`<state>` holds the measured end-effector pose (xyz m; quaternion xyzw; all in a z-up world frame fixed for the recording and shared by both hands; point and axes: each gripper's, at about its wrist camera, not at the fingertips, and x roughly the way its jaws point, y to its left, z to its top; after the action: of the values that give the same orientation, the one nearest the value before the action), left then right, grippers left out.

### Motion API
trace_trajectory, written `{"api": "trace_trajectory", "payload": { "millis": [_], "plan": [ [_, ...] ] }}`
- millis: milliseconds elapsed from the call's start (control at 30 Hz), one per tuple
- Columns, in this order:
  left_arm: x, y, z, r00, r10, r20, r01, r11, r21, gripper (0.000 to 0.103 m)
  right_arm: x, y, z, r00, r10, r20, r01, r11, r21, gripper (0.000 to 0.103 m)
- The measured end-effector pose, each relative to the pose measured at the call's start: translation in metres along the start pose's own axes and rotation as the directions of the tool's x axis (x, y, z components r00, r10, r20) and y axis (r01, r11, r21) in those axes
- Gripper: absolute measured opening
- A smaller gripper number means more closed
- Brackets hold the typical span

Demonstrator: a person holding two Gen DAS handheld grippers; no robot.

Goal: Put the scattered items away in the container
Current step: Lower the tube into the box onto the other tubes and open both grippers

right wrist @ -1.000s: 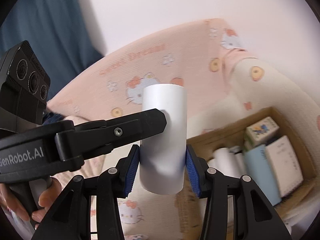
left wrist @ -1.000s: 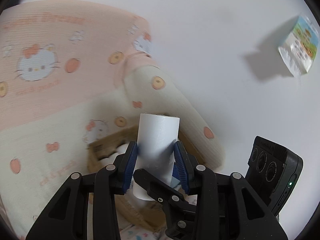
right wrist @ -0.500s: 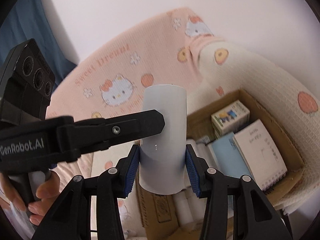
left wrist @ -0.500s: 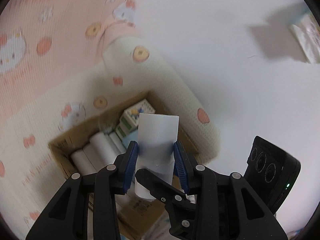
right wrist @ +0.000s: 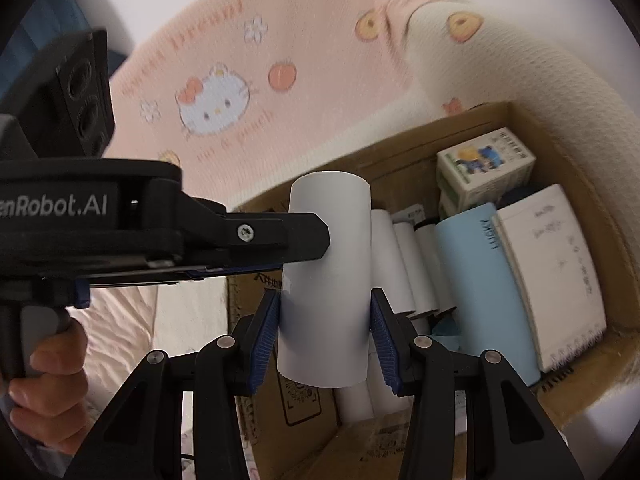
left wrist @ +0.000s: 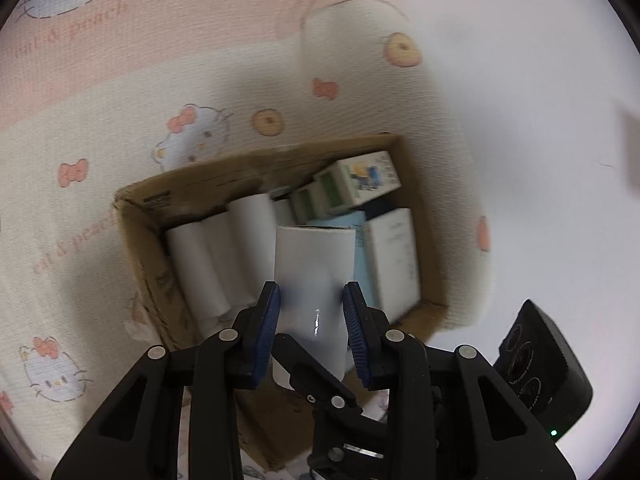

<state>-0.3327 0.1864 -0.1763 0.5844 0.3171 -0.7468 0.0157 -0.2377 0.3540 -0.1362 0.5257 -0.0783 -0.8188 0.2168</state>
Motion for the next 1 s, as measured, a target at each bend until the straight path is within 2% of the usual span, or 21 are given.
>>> {"api": "trace_trajectory", "payload": {
  "millis": [133,333,633,833,933,1000],
  "plan": [
    [0.011,0.012,0.009,0.999,0.048,-0.016,-0.048,0.999,-0.025,0.036,0.022,-0.002,0.006,0.998,0.016,-0.054,-0.016,1.0,0.002,0.043],
    [0.026,0.03,0.021,0.995,0.07,-0.068,-0.074,0.996,-0.058,0.036,0.046,-0.005,0.011,0.992,0.046,-0.117,-0.046,0.999,0.006,0.043],
    [0.032,0.043,0.027,0.99,0.091,-0.112,-0.094,0.995,-0.022,0.036,0.067,0.001,0.016,0.984,0.041,-0.171,-0.052,0.997,-0.058,0.037],
    [0.035,0.056,0.029,0.988,0.074,-0.139,-0.083,0.994,-0.065,0.036,0.071,0.002,0.011,0.986,0.019,-0.165,-0.033,0.996,-0.083,0.037],
    [0.031,0.056,0.027,0.987,0.075,-0.139,-0.084,0.995,-0.062,0.036,0.066,-0.003,0.01,0.991,-0.037,-0.126,0.028,0.997,-0.067,0.036],
    [0.028,0.056,0.026,0.987,0.081,-0.136,-0.089,0.995,-0.052,0.036,0.061,-0.008,0.009,0.994,-0.036,-0.103,0.032,0.999,-0.043,0.036]
  ]
}}
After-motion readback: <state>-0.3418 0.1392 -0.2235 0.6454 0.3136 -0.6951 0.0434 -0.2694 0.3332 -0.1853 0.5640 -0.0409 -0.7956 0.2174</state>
